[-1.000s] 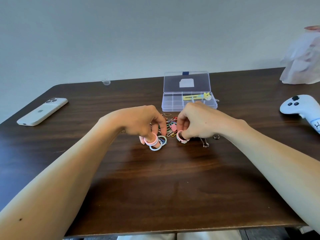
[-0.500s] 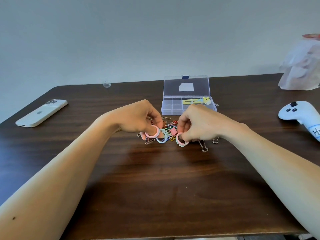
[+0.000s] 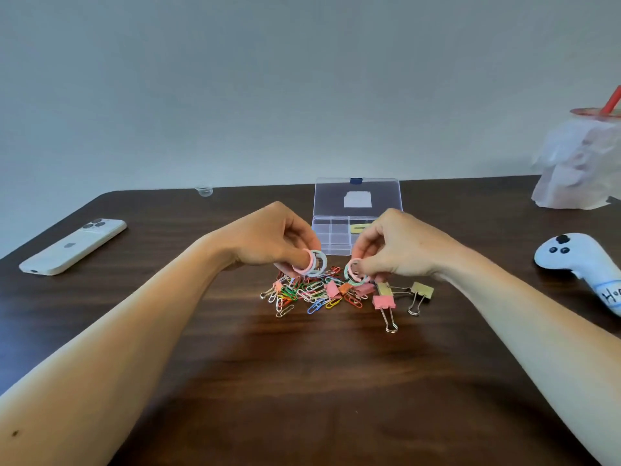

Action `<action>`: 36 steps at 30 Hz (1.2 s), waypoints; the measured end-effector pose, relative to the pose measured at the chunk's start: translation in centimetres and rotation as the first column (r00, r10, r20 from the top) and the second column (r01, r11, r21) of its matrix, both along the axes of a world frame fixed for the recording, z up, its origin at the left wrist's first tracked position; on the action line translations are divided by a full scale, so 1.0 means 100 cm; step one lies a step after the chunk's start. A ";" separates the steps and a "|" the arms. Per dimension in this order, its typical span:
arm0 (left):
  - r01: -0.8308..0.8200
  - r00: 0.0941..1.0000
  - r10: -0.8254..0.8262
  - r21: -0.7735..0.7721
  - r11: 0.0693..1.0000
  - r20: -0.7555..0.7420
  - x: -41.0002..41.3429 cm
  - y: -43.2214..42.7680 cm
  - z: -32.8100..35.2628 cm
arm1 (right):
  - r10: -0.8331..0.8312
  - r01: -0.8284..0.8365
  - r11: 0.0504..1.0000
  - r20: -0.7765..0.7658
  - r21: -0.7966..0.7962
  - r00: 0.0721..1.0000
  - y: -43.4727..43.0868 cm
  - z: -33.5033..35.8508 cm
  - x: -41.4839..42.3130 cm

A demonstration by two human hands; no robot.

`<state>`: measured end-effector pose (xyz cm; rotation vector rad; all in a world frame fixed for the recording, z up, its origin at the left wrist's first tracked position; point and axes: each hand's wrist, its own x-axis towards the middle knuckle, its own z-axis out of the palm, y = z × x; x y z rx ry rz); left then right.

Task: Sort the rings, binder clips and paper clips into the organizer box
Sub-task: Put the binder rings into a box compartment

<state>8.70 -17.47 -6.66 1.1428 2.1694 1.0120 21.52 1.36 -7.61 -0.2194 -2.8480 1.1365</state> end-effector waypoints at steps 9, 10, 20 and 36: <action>-0.058 0.989 0.058 0.006 0.998 -0.140 -0.050 0.053 0.018 | -0.136 0.134 0.990 -0.040 -0.041 0.990 0.047 0.027 -0.048; -0.068 0.987 0.068 0.007 0.998 -0.147 -0.057 0.059 0.017 | -0.142 0.141 0.989 -0.038 -0.037 0.989 0.051 0.027 -0.057; -0.076 0.983 0.063 -0.072 0.994 -0.170 -0.109 0.102 0.002 | -0.149 0.149 0.989 -0.035 -0.010 0.988 0.069 0.012 -0.127; -0.022 0.968 -0.020 -0.164 0.986 -0.250 -0.115 0.111 -0.005 | -0.147 0.147 0.989 0.001 0.005 0.989 0.073 -0.007 -0.139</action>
